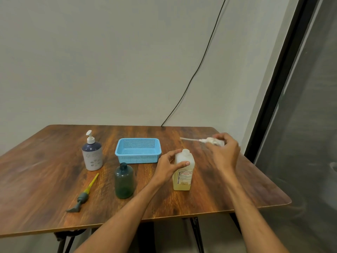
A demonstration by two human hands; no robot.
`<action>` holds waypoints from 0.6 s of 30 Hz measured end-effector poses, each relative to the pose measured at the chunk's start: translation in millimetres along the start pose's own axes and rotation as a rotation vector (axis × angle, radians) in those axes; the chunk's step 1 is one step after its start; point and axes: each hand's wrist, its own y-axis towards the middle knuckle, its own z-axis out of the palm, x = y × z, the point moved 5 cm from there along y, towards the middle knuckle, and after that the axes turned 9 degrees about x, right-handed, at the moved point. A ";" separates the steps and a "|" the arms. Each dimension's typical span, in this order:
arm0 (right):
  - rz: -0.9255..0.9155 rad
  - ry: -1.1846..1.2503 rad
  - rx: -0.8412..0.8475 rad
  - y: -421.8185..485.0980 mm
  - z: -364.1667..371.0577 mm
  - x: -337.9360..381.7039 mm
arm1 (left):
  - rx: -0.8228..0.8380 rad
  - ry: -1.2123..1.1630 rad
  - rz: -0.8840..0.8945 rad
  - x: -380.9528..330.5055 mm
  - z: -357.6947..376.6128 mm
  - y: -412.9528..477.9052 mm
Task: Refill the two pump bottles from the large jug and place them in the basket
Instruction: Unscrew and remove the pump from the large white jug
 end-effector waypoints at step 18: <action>0.179 -0.521 0.246 -67.1 53.6 -135.6 | -0.020 0.059 0.000 1.3 -0.5 -0.3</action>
